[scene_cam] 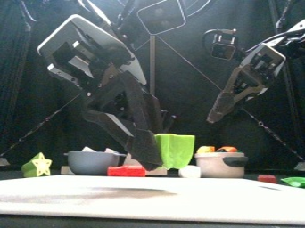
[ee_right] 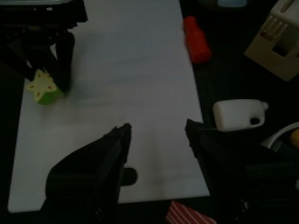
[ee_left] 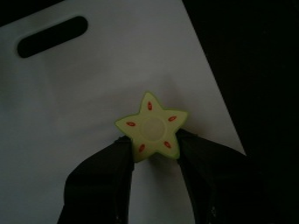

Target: Drop starfruit bottom left of cutting board

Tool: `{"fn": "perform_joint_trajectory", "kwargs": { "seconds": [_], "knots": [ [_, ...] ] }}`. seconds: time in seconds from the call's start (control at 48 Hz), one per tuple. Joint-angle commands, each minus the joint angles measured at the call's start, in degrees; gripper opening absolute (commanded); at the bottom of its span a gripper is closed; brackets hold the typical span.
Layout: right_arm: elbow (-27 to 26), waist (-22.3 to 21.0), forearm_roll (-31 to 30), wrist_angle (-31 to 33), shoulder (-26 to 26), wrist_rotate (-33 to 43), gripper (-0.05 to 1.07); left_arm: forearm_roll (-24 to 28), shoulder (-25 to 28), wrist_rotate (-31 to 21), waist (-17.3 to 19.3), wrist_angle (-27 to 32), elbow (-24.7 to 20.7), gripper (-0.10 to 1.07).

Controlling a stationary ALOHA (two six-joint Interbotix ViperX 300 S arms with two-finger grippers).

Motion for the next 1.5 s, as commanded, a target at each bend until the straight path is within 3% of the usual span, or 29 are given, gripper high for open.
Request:
{"fn": "perform_joint_trajectory", "kwargs": {
  "seconds": [0.0,0.167,0.583,0.75,1.229,1.479],
  "knots": [
    [-1.4,-0.3,0.0,-0.3,-0.4,-0.1,0.88,0.2,-1.8,0.0,0.3,-0.4,-0.5,0.72],
    [-1.1,-0.3,0.0,-0.3,-0.4,-0.1,0.88,0.2,-3.4,0.0,0.5,-1.0,0.7,0.72],
    [-1.1,-0.3,0.0,-0.3,-0.4,-0.1,0.88,-0.1,-11.0,-0.4,1.1,-2.2,10.0,0.72],
    [-1.2,-0.4,0.0,-0.3,-0.2,-0.1,0.88,-1.4,-13.4,-0.4,1.8,-3.2,11.8,0.72],
    [-2.4,-0.7,0.1,-0.3,0.5,0.1,0.88,-1.8,-22.9,-0.4,2.2,3.7,18.5,0.72],
    [-2.2,-0.9,0.2,-0.2,0.6,0.2,0.88,-2.8,-26.9,-0.4,2.2,3.9,22.0,0.71]
  ]
}}
